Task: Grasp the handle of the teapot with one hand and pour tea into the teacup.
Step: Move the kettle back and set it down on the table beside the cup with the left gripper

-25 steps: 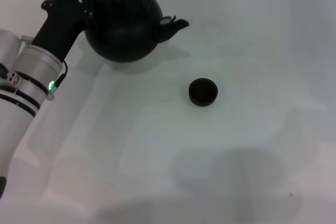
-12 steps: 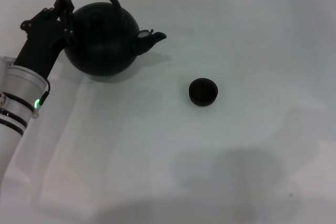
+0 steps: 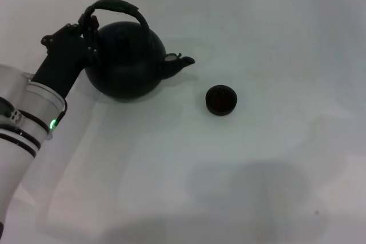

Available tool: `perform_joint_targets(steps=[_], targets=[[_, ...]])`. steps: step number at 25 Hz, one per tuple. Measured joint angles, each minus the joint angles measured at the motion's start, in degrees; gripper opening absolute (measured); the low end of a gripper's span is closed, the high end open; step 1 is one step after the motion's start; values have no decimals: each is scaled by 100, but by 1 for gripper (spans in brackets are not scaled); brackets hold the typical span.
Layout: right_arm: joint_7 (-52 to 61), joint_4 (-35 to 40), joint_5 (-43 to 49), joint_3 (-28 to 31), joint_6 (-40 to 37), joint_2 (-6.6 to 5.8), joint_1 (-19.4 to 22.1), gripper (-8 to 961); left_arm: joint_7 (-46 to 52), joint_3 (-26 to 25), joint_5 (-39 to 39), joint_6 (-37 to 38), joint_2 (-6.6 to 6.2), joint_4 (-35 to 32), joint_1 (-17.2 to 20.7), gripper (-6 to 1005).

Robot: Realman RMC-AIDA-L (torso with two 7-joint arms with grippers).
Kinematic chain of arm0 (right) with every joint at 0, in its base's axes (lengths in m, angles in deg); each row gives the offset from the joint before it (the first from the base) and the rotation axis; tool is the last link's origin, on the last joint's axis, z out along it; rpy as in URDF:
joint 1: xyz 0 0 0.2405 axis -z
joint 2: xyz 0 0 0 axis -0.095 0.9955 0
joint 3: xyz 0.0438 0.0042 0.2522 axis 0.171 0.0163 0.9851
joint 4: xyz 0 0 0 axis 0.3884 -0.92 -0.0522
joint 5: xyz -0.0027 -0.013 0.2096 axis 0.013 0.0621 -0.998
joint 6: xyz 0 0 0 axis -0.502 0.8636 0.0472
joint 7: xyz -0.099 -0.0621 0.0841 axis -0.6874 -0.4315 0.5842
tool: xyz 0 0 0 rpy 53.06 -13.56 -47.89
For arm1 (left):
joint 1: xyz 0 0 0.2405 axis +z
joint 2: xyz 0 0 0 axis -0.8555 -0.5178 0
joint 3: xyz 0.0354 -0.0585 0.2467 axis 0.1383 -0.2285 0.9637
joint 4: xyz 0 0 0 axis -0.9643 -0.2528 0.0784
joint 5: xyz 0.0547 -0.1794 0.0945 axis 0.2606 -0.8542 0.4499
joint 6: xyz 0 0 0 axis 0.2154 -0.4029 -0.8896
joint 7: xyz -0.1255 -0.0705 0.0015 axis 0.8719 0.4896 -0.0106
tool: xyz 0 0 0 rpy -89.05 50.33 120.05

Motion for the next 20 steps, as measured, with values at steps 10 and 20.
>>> perform_joint_targets(steps=[10, 20], targets=[[0, -22, 10, 0, 0, 8, -50, 845, -1, 30, -61, -10, -5, 29, 28, 110], [0, -32, 10, 0, 0, 12, -131, 845, 18, 109, -240, -199, -21, 42, -16, 108]])
